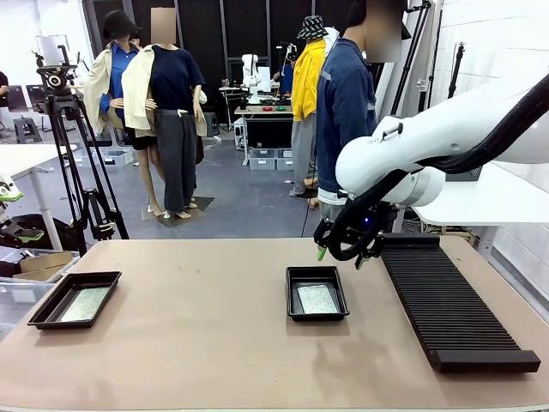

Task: Inspect and transfer BCBs to ESD trays.
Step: Pick up the Blank PCB from the PCB Rack and place it in the right ESD tray.

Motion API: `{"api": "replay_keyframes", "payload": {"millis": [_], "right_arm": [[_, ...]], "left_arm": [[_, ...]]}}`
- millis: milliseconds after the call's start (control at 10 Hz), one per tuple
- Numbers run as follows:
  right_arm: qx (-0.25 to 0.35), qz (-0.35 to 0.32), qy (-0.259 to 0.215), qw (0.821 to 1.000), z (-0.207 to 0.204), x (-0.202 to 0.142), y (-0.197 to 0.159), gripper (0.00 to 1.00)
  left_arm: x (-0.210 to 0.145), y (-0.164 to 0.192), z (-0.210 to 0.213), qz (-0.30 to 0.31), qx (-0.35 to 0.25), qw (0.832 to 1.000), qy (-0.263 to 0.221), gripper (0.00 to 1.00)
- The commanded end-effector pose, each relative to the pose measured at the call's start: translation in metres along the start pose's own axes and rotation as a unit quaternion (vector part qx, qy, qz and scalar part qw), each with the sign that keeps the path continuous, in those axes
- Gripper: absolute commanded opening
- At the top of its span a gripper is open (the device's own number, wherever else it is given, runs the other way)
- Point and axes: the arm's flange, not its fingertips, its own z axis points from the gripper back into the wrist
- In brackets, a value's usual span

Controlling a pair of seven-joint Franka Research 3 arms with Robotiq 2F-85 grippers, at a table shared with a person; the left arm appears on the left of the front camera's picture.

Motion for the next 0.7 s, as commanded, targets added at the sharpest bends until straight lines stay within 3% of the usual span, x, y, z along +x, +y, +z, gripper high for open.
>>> {"api": "replay_keyframes", "payload": {"millis": [0, 600], "right_arm": [[-0.03, 0.0, 0.016, 0.999, 0.0051, 0.0024, 0.01, 1.0], [-0.022, 0.009, 0.018, 1.0, 0.0072, -0.0018, 0.0054, 1.0]], "left_arm": [[-0.0016, -0.0032, 0.0029, -0.007, -0.001, 1.0, 0.0, 1.0], [-0.0016, -0.0032, 0.0029, -0.007, -0.001, 1.0, 0.0, 1.0]]}}
